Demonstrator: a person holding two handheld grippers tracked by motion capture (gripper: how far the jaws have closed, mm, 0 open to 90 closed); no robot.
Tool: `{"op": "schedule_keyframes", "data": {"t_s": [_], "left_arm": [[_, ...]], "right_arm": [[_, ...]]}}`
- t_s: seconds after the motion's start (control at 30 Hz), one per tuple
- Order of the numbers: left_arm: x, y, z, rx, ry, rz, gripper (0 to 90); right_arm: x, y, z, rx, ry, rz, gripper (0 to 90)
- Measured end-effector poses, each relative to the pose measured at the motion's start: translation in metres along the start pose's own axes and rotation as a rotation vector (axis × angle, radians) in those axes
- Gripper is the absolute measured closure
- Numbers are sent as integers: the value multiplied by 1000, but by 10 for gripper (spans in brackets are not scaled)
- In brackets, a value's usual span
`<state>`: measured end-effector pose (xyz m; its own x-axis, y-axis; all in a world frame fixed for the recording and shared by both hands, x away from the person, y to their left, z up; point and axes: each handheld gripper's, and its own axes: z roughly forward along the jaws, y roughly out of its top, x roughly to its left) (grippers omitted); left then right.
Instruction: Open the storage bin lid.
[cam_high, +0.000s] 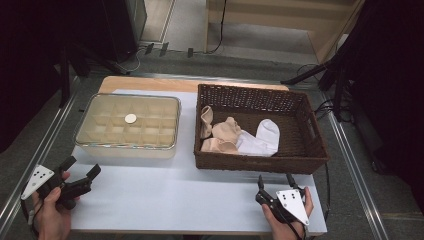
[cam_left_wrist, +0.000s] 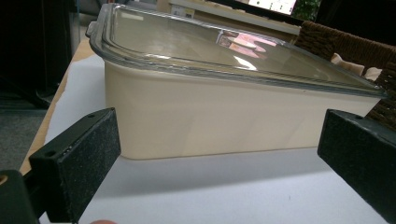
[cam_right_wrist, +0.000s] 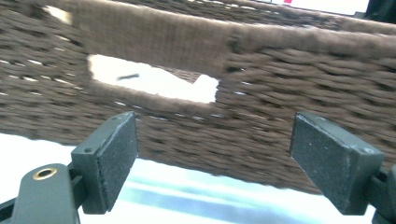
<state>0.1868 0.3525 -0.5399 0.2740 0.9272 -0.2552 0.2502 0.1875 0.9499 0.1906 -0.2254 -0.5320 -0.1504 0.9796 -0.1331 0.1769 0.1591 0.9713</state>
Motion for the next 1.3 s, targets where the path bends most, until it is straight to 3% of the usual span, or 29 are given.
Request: {"op": "schedule_keyframes", "data": {"t_s": [0.17,0.27,0.4,0.5,0.63,0.77,0.93,1.0,1.03,1.1,1.17,1.3], "left_arm": [[2,-2,-1,-47,-8,-71,1],[3,-1,-2,-64,-7,-68,1],[4,3,-8,-2,-33,-80,0],[3,4,-14,8,-47,-65,0],[6,5,-19,-2,-61,-91,0],[5,8,-23,16,-51,-74,0],[1,11,-17,76,-22,-80,0],[-1,12,-15,89,-16,-60,0],[-4,14,-13,97,-6,-50,0],[-4,15,-13,98,-6,-51,0],[-5,19,-13,97,-14,-47,0],[-7,28,-10,129,18,-29,0]], "right_arm": [[13,8,4,-9,24,46,166],[17,10,4,-5,41,33,165],[25,15,3,7,76,31,164],[29,18,4,2,91,39,189],[35,25,3,1,143,66,206],[41,34,4,2,177,90,214],[53,43,4,-20,220,63,232],[55,44,4,-14,230,56,237],[61,45,4,-8,264,57,248],[64,46,4,-7,277,53,257],[76,49,4,-29,309,36,332],[90,52,6,-11,351,47,334]]}}
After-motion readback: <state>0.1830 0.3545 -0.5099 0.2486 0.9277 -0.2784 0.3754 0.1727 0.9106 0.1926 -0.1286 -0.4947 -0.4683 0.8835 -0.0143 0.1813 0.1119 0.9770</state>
